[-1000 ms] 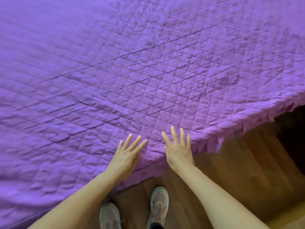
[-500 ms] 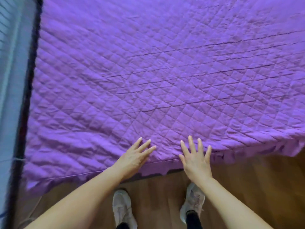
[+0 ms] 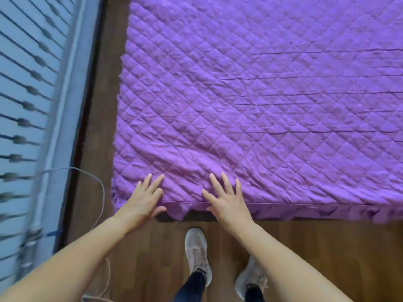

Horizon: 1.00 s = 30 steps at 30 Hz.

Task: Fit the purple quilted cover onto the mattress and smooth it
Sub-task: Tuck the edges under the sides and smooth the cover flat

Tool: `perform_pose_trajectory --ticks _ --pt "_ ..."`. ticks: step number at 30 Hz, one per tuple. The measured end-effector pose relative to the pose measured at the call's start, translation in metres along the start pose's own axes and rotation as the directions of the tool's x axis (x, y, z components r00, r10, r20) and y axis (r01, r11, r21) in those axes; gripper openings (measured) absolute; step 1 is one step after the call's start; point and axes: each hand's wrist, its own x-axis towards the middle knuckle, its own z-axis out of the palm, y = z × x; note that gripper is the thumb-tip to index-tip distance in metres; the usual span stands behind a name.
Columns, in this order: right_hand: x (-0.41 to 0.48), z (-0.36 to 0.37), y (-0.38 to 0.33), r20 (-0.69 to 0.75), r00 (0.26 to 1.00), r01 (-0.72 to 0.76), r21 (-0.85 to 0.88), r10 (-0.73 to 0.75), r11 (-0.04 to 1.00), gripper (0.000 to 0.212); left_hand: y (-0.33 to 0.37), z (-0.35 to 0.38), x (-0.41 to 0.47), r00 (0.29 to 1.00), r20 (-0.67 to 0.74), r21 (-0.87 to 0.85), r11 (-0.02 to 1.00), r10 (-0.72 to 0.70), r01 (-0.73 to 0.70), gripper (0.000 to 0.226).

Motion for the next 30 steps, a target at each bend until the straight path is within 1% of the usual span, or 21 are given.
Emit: perform_pose_trajectory --ticks 1,2,3,4,5,7,10,13,16,18,20,21,22,23,24,25,26,27,28,29,30 --pt "0.004 0.003 -0.006 0.017 1.000 0.009 -0.025 -0.009 1.000 0.056 -0.008 0.007 -0.006 1.000 0.004 -0.009 1.000 0.002 -0.002 0.065" --pt "0.007 0.005 -0.011 0.017 1.000 0.011 -0.042 -0.010 0.999 0.053 -0.013 0.012 -0.011 1.000 -0.005 0.009 1.000 0.015 -0.015 0.058" --pt "0.009 0.006 -0.014 0.011 1.000 0.003 -0.059 -0.002 0.998 0.048 -0.014 0.013 -0.012 0.998 -0.058 0.042 0.999 0.035 -0.032 0.041" --pt "0.012 0.006 -0.018 -0.004 1.000 -0.004 -0.071 0.004 0.997 0.042 -0.016 0.015 -0.012 0.988 -0.146 0.069 0.996 0.059 -0.049 0.019" --pt "0.014 0.008 -0.023 -0.027 1.000 -0.006 -0.083 0.004 0.997 0.037 -0.019 0.016 -0.012 0.978 -0.196 0.078 0.995 0.075 -0.061 0.010" --pt "0.018 0.010 -0.027 -0.088 0.996 -0.002 -0.097 -0.007 0.995 0.034 -0.026 0.023 -0.006 0.968 -0.233 0.141 0.988 0.096 -0.065 0.022" --pt "0.015 0.020 -0.036 -0.167 0.984 0.049 -0.082 -0.062 0.995 0.028 -0.030 0.040 -0.008 0.969 -0.221 0.211 0.975 0.109 -0.061 0.029" --pt "0.005 0.030 -0.045 -0.156 0.982 0.097 -0.080 -0.108 0.992 0.015 -0.030 0.061 -0.018 0.980 -0.183 0.238 0.971 0.071 -0.026 0.037" --pt "0.009 0.032 -0.044 -0.127 0.986 0.094 -0.084 -0.104 0.992 0.015 -0.034 0.071 -0.023 0.987 -0.147 0.220 0.975 0.068 -0.034 0.038" --pt "0.012 0.030 -0.041 -0.093 0.989 0.109 -0.090 -0.117 0.990 0.030 -0.037 0.071 -0.021 0.994 -0.102 0.201 0.979 0.041 -0.020 0.039" --pt "0.012 0.027 -0.037 -0.101 0.981 0.156 -0.077 -0.164 0.985 0.032 -0.033 0.063 -0.022 0.993 -0.110 0.196 0.980 0.041 -0.019 0.030" --pt "0.013 0.023 -0.034 -0.121 0.975 0.181 -0.060 -0.188 0.982 0.030 -0.029 0.055 -0.023 0.986 -0.158 0.192 0.981 0.047 -0.016 0.022" --pt "0.015 0.020 -0.030 -0.149 0.971 0.185 -0.038 -0.189 0.982 0.028 -0.025 0.045 -0.024 0.970 -0.240 0.163 0.987 0.042 -0.003 0.020" --pt "0.020 0.017 -0.025 -0.178 0.973 0.144 -0.015 -0.144 0.989 0.027 -0.022 0.035 -0.023 0.939 -0.342 0.118 0.993 0.027 0.015 0.024" --pt "0.026 0.012 -0.019 -0.202 0.978 0.060 -0.008 -0.060 0.998 0.027 -0.018 0.024 -0.019 0.898 -0.440 0.067 0.997 -0.007 0.041 0.026" --pt "0.032 0.006 -0.015 -0.208 0.977 -0.050 -0.006 0.047 0.999 0.033 -0.013 0.013 -0.011 0.848 -0.527 0.035 0.997 -0.045 0.074 0.025" --pt "0.038 0.000 -0.010 -0.164 0.977 -0.141 -0.009 0.138 0.990 0.045 -0.008 0.004 0.000 0.825 -0.559 0.010 0.995 -0.079 0.102 0.024" --pt "0.045 -0.005 -0.005 -0.079 0.977 -0.200 -0.019 0.198 0.980 0.056 -0.005 -0.003 0.011 0.853 -0.505 -0.024 0.990 -0.131 0.138 0.030" --pt "0.049 -0.007 -0.001 0.046 0.970 -0.240 -0.007 0.240 0.971 0.061 0.000 -0.007 0.020 0.902 -0.384 -0.064 0.980 -0.197 0.187 0.040" --pt "0.051 -0.007 -0.001 0.133 0.962 -0.242 0.000 0.239 0.970 0.063 0.001 -0.005 0.026 0.930 -0.242 -0.106 0.960 -0.277 0.258 0.050" --pt "0.050 -0.006 -0.003 0.177 0.958 -0.226 -0.010 0.224 0.974 0.064 0.002 0.002 0.028 0.933 -0.134 -0.138 0.939 -0.333 0.316 0.056"
